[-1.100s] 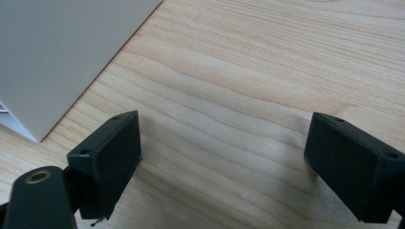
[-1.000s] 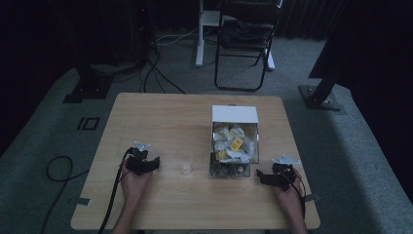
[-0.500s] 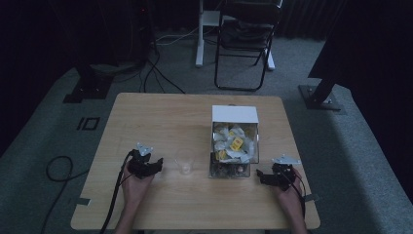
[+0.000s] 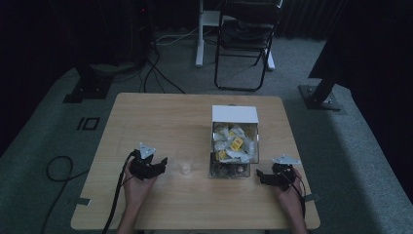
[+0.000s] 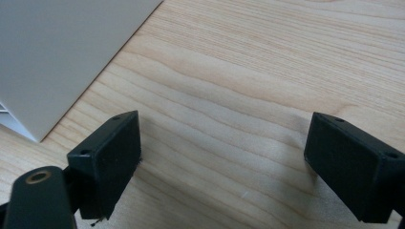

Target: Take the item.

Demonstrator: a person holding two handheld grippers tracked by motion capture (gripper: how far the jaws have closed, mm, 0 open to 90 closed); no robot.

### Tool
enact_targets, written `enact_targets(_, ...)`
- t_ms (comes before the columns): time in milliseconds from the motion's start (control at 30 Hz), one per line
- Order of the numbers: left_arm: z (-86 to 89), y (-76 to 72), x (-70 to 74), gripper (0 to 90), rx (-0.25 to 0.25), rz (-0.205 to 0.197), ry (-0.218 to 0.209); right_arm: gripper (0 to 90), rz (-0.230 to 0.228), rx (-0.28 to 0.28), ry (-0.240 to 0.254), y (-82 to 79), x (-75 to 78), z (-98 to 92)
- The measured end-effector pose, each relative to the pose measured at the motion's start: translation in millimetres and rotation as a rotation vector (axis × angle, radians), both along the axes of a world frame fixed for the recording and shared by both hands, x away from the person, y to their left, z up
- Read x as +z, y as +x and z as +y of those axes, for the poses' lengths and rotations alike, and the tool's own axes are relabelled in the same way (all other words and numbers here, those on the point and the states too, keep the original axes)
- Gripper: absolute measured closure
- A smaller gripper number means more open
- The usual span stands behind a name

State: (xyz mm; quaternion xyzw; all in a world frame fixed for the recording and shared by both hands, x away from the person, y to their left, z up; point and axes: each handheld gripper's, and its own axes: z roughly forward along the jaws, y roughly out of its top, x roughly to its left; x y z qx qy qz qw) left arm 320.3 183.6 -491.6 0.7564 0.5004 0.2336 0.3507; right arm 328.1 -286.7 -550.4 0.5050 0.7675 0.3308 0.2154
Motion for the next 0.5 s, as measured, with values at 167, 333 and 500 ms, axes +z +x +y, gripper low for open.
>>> enact_targets(167,-4.7,-6.7,8.2,37.9,-0.027,-0.020,-0.004,11.9,0.000,0.000,0.000,0.0,0.0,0.0)
enact_targets(333,-10.1,-12.7,14.0,37.8,-0.048,-0.034,-0.018,12.0,0.000,0.000,0.000,0.0,0.0,0.0)
enact_targets(500,-15.9,-17.6,17.8,38.0,-0.074,-0.054,-0.023,11.9,0.000,0.000,0.000,0.0,0.0,0.0)
